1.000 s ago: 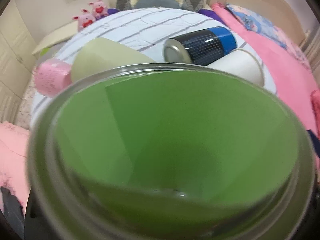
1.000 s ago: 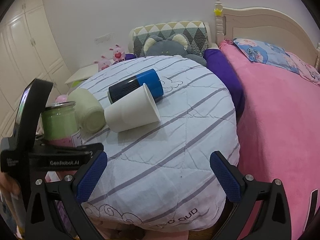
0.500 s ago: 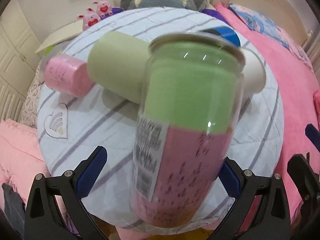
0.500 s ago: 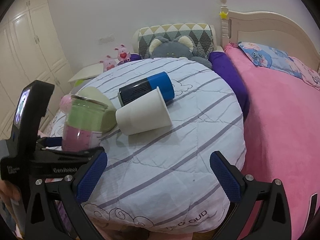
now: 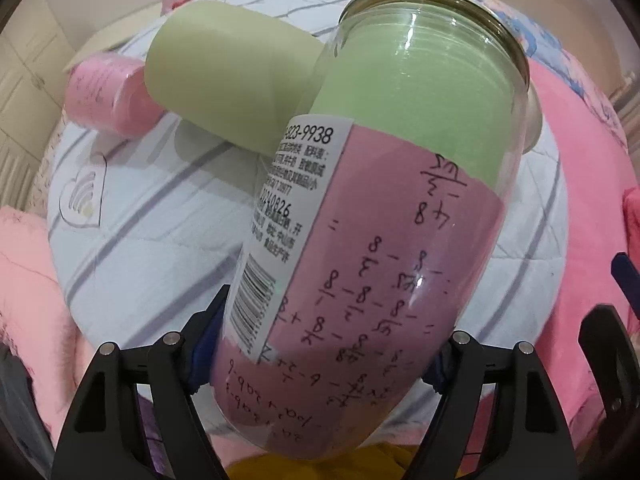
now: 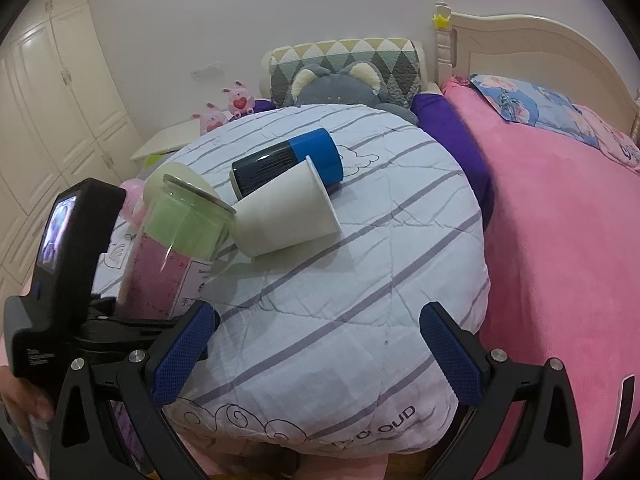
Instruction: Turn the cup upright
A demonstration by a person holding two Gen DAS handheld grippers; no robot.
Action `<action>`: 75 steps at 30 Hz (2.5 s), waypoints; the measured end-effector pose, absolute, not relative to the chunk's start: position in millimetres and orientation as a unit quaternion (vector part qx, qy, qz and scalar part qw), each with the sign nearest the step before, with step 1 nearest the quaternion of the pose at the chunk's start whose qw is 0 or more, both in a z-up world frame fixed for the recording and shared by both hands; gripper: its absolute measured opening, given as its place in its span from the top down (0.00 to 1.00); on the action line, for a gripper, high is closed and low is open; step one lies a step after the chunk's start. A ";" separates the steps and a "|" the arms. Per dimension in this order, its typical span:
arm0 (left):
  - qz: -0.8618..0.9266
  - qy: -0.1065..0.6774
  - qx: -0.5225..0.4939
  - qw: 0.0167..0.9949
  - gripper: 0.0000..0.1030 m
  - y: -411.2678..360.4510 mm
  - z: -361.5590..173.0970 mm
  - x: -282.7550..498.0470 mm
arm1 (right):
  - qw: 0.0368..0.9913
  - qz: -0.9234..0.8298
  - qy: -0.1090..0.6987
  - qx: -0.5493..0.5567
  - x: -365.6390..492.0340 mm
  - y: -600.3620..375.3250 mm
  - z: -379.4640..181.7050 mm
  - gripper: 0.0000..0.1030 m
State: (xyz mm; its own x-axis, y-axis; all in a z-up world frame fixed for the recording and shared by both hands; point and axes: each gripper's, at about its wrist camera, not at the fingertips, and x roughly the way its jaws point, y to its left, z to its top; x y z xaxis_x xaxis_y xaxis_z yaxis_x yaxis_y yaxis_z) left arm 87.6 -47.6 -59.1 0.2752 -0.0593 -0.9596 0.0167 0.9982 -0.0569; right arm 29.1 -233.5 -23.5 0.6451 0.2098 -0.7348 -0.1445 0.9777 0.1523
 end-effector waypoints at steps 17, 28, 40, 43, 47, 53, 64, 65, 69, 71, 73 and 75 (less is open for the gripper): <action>-0.065 0.554 0.042 0.829 0.00 -68.5 -31.4 63.8 | 0.914 0.075 0.396 0.051 24.6 -237.4 -10.7 0.00; -0.099 0.519 0.088 0.845 0.00 -66.6 -16.7 67.3 | 0.912 0.037 0.399 0.083 20.8 -246.6 -8.3 0.00; -0.157 0.471 0.152 0.855 0.00 -28.6 17.5 68.5 | 0.901 0.029 0.415 0.118 25.0 -219.6 -12.4 0.00; -0.176 0.463 0.170 0.852 0.00 -17.2 18.8 73.6 | 0.896 0.028 0.423 0.134 26.6 -208.2 -15.6 0.00; -0.196 0.459 0.190 0.845 0.00 -2.1 16.9 85.8 | 0.882 0.016 0.433 0.186 27.0 -200.2 -24.0 0.00; -0.241 0.445 0.218 0.835 0.00 10.5 14.0 99.2 | 0.851 -0.020 0.453 0.264 31.8 -185.3 -42.9 0.00; -0.283 0.456 0.231 0.811 0.00 18.1 -6.5 117.4 | 0.816 -0.048 0.491 0.301 60.0 -151.5 -69.3 0.00; -0.284 0.458 0.230 0.810 0.00 19.2 -8.3 118.6 | 0.815 -0.054 0.494 0.298 62.2 -150.4 -70.7 0.00; -0.278 0.463 0.229 0.810 0.00 19.9 -13.1 119.5 | 0.818 -0.054 0.506 0.267 69.9 -145.0 -73.7 0.04; -0.274 0.467 0.225 0.810 0.00 20.2 -15.4 119.5 | 0.823 -0.046 0.508 0.248 72.4 -140.7 -70.9 0.05; -0.268 0.470 0.223 0.811 0.00 20.5 -15.8 118.7 | 0.824 -0.030 0.518 0.227 74.7 -136.8 -68.6 0.05; -0.262 0.471 0.220 0.813 0.00 21.0 -14.9 115.4 | 0.823 -0.011 0.528 0.211 76.7 -133.9 -66.6 0.05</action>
State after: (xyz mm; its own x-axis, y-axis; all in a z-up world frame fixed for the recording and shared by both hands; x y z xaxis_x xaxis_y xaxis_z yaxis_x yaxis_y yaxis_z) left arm 115.4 21.0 -14.9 0.4184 -0.2182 -0.8816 0.6336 0.7656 0.1112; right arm 76.7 -133.9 -66.6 0.4428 0.2034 -0.8732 0.2412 0.9110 0.3345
